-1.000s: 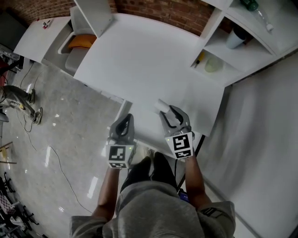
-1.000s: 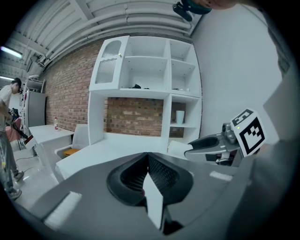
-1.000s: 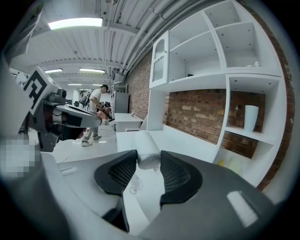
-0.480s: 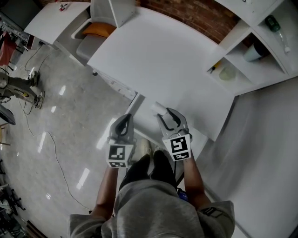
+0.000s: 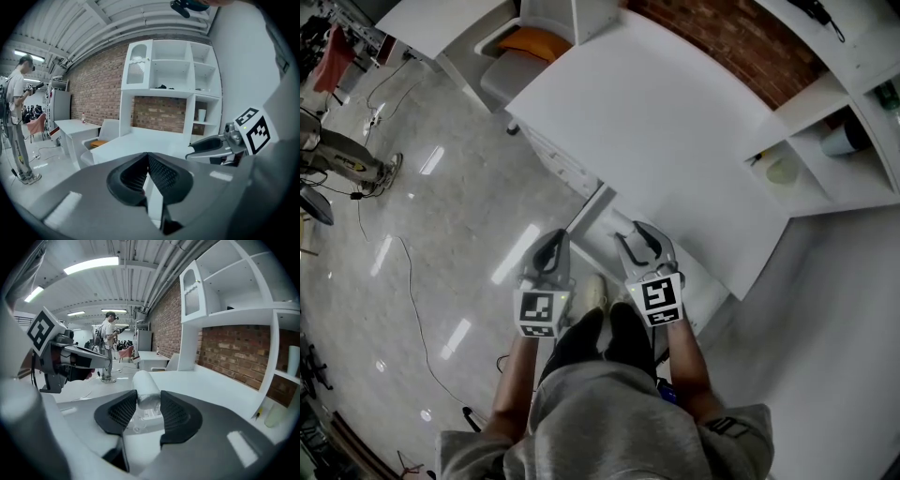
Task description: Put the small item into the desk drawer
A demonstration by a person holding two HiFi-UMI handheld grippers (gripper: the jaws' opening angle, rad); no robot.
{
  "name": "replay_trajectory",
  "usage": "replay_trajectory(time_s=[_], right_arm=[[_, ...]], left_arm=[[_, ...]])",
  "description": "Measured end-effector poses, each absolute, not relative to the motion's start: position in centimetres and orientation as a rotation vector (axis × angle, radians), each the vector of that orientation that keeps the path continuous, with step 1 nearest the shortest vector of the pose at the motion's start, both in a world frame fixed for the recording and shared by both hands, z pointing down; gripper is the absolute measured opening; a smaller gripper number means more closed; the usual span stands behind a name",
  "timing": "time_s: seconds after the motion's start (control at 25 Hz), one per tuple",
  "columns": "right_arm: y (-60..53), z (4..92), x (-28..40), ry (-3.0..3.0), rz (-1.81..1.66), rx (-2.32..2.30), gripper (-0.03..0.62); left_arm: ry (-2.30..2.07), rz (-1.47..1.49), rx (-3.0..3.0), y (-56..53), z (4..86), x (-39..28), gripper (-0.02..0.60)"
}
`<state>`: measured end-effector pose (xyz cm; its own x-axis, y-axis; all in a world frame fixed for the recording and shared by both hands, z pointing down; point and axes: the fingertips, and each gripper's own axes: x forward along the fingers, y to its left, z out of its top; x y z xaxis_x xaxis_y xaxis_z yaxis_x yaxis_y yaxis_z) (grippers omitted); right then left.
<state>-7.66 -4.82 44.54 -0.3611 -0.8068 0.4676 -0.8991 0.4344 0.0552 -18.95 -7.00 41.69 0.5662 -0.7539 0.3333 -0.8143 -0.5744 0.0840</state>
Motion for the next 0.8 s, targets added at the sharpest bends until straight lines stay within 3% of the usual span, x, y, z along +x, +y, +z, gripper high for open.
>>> replay_trajectory(time_s=[0.8], right_arm=[[-6.2, 48.9, -9.9, -2.277, 0.353, 1.312, 0.165]], left_arm=[[-1.353, 0.404, 2.469, -7.3, 45.6, -20.8, 0.012]])
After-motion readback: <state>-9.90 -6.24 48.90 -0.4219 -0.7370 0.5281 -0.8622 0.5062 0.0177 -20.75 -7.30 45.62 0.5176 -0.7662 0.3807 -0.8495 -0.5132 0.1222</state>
